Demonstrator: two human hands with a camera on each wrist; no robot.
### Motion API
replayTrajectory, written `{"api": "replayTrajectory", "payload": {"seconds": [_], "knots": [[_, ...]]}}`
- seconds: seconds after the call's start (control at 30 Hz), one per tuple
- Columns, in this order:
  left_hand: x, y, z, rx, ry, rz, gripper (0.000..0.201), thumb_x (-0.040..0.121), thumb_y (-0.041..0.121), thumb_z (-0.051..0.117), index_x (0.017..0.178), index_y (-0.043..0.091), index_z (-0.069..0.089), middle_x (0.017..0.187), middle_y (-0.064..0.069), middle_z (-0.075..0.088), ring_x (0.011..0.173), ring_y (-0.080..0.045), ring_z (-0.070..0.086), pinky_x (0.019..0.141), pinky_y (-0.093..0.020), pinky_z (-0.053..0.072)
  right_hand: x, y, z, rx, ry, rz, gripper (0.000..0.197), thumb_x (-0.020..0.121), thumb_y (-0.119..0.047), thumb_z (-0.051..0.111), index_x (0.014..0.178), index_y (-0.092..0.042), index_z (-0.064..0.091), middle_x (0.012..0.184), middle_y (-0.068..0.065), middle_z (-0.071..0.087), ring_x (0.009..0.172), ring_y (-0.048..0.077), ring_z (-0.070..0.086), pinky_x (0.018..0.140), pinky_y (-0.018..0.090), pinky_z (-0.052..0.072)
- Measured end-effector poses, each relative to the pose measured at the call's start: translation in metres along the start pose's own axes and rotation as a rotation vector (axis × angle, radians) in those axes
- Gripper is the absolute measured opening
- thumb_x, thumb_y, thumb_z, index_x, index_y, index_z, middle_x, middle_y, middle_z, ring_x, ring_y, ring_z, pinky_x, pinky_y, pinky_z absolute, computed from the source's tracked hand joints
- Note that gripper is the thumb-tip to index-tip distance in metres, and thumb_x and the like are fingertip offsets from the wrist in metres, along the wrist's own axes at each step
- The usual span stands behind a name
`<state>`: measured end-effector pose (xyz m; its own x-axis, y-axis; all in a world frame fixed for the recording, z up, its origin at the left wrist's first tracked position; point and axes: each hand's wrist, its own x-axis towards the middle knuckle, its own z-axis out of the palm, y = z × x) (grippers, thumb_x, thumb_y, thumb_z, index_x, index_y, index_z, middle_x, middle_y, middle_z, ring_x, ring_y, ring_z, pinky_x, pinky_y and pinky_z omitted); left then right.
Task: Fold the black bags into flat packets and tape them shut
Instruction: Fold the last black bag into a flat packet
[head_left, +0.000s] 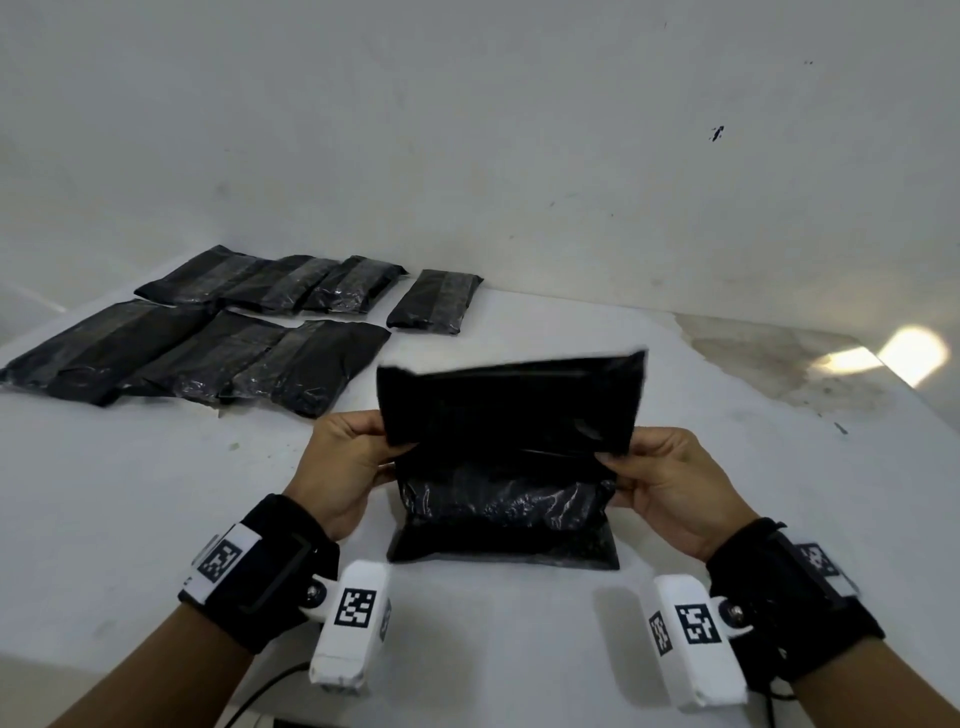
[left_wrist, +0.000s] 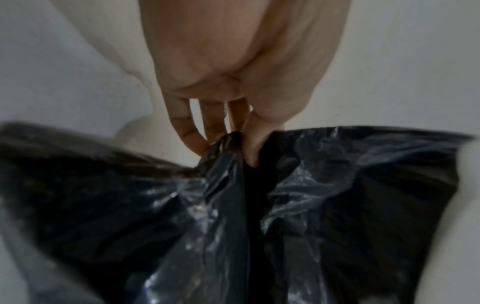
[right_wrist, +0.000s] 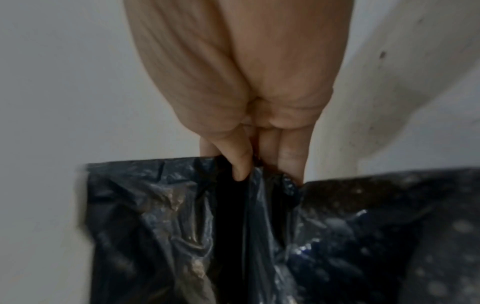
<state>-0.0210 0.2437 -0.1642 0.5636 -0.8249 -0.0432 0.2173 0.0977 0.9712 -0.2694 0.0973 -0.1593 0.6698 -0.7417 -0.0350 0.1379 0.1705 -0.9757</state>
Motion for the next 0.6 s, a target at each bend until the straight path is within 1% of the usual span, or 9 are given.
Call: {"api": "replayTrajectory", "payload": {"seconds": [0.03, 0.07, 0.1, 0.17, 0.27, 0.37, 0.47, 0.53, 0.6], "knots": [[0.000, 0.001, 0.000, 0.001, -0.019, 0.002, 0.037, 0.081, -0.019, 0.054, 0.069, 0.009, 0.076, 0.086, -0.010, 0.076, 0.077, -0.021, 0.071, 0.067, -0.029, 0.056, 0.001, 0.000, -0.001, -0.009, 0.011, -0.001, 0.019, 0.077, 0.008, 0.064, 0.070, -0.004, 0.078, 0.076, 0.015, 0.073, 0.062, 0.023, 0.070, 0.055, 0.031, 0.057], [0.000, 0.002, 0.000, -0.008, -0.041, 0.002, 0.043, 0.082, -0.022, 0.047, 0.065, 0.008, 0.074, 0.090, -0.014, 0.076, 0.079, -0.024, 0.071, 0.067, -0.031, 0.056, 0.003, 0.001, -0.001, -0.034, 0.042, 0.008, 0.040, 0.082, 0.018, 0.053, 0.060, -0.007, 0.075, 0.069, 0.012, 0.071, 0.057, 0.021, 0.066, 0.051, 0.027, 0.055], [0.000, 0.002, 0.000, -0.023, -0.056, 0.001, 0.049, 0.082, -0.024, 0.042, 0.059, 0.008, 0.071, 0.092, -0.017, 0.075, 0.079, -0.027, 0.070, 0.066, -0.031, 0.056, 0.004, 0.002, -0.002, -0.055, 0.053, 0.025, 0.054, 0.085, 0.024, 0.042, 0.053, -0.009, 0.071, 0.064, 0.011, 0.067, 0.055, 0.019, 0.061, 0.049, 0.024, 0.051], [0.000, 0.001, -0.001, -0.027, -0.048, -0.015, 0.057, 0.082, -0.026, 0.035, 0.051, 0.010, 0.067, 0.090, -0.016, 0.075, 0.076, -0.027, 0.070, 0.065, -0.030, 0.058, 0.004, 0.002, -0.001, -0.066, 0.073, 0.053, 0.061, 0.085, 0.026, 0.031, 0.050, -0.009, 0.067, 0.061, 0.012, 0.063, 0.053, 0.017, 0.057, 0.046, 0.021, 0.048], [0.001, -0.001, -0.001, 0.024, -0.058, -0.041, 0.061, 0.081, -0.026, 0.031, 0.049, 0.011, 0.066, 0.092, -0.014, 0.076, 0.083, -0.028, 0.069, 0.075, -0.035, 0.056, 0.005, 0.006, -0.002, -0.073, 0.089, 0.105, 0.064, 0.087, 0.024, 0.029, 0.049, -0.012, 0.066, 0.061, 0.012, 0.062, 0.053, 0.017, 0.058, 0.046, 0.020, 0.048], [-0.001, -0.001, -0.001, 0.064, -0.092, -0.071, 0.057, 0.081, -0.026, 0.034, 0.051, 0.010, 0.067, 0.097, -0.017, 0.075, 0.087, -0.031, 0.068, 0.084, -0.039, 0.050, 0.007, 0.010, -0.004, -0.087, 0.116, 0.157, 0.064, 0.086, 0.024, 0.028, 0.049, -0.013, 0.066, 0.064, 0.014, 0.059, 0.058, 0.021, 0.052, 0.048, 0.020, 0.046], [0.001, 0.000, -0.002, 0.124, -0.098, -0.102, 0.055, 0.084, -0.024, 0.037, 0.054, 0.009, 0.070, 0.096, -0.016, 0.074, 0.083, -0.027, 0.067, 0.075, -0.032, 0.053, 0.008, 0.010, -0.005, -0.079, 0.141, 0.197, 0.061, 0.087, 0.022, 0.029, 0.053, -0.011, 0.066, 0.067, 0.014, 0.057, 0.056, 0.022, 0.050, 0.045, 0.019, 0.046], [0.003, 0.001, -0.003, 0.170, -0.087, -0.128, 0.052, 0.086, -0.022, 0.038, 0.059, 0.008, 0.072, 0.088, -0.016, 0.072, 0.077, -0.023, 0.064, 0.064, -0.023, 0.053, 0.008, 0.007, -0.004, -0.065, 0.153, 0.223, 0.054, 0.089, 0.020, 0.030, 0.060, -0.008, 0.065, 0.066, 0.015, 0.060, 0.052, 0.020, 0.056, 0.045, 0.020, 0.049], [0.004, 0.003, -0.002, 0.217, -0.071, -0.164, 0.046, 0.088, -0.019, 0.037, 0.070, 0.003, 0.072, 0.082, -0.014, 0.071, 0.072, -0.020, 0.064, 0.059, -0.020, 0.054, 0.009, 0.003, -0.003, -0.055, 0.161, 0.258, 0.044, 0.091, 0.016, 0.032, 0.069, -0.005, 0.064, 0.065, 0.014, 0.064, 0.049, 0.017, 0.060, 0.044, 0.022, 0.051]]}}
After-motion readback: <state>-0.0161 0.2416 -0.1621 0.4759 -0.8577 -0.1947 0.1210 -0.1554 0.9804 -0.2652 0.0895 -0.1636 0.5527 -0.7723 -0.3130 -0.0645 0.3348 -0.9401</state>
